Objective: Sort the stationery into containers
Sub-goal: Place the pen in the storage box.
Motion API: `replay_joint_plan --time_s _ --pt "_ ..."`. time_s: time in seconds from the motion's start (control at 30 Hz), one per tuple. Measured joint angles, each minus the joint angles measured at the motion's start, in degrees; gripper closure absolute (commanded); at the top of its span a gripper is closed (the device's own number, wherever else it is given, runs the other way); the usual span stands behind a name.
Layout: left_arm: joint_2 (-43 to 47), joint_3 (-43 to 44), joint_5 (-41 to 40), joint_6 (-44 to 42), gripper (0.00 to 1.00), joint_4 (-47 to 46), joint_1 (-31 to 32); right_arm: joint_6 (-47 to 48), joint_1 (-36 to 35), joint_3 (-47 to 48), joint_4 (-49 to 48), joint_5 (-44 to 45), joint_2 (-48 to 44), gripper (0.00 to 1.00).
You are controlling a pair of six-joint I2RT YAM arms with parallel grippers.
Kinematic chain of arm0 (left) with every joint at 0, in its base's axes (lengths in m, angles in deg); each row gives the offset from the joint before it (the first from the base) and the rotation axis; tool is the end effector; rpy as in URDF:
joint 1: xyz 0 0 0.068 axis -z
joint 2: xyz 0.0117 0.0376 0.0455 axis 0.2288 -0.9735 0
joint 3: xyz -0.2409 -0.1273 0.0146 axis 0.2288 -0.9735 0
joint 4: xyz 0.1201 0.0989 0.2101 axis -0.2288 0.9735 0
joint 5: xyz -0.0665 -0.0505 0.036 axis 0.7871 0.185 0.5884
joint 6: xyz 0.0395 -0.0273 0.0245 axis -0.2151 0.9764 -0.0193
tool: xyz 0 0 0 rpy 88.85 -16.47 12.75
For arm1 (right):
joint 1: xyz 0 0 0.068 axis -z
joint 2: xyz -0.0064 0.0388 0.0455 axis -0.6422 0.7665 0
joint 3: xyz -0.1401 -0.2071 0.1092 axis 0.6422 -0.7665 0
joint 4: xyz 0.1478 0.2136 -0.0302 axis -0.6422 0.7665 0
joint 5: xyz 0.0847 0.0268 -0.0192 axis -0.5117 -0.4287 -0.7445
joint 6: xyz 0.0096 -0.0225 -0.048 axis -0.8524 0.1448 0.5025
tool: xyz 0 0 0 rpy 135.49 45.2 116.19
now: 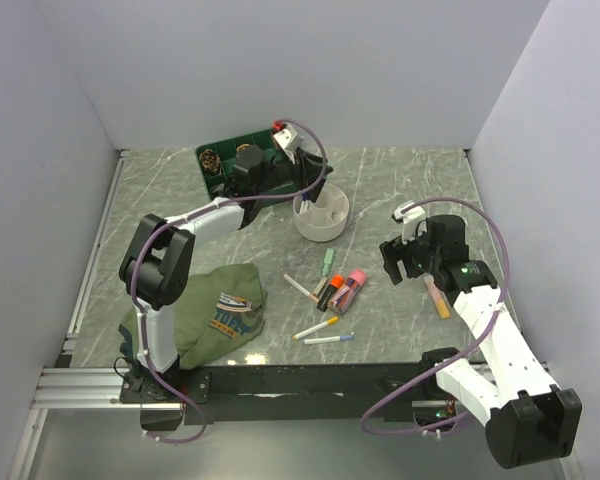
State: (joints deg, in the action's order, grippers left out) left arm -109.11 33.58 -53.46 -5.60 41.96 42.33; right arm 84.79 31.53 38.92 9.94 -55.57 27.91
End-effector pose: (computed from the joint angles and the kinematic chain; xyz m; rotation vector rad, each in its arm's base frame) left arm 0.3923 -0.2419 0.2906 0.7161 1.3595 -1.0402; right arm 0.1890 0.0370 0.2699 -0.6699 2.1616 0.1852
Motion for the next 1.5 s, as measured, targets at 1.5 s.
replay_joint_plan --time_s 1.5 --pt "2.1 -15.6 4.1 0.2 0.59 -16.0 -1.3 0.8 0.9 6.1 0.5 1.2 10.6 0.1"
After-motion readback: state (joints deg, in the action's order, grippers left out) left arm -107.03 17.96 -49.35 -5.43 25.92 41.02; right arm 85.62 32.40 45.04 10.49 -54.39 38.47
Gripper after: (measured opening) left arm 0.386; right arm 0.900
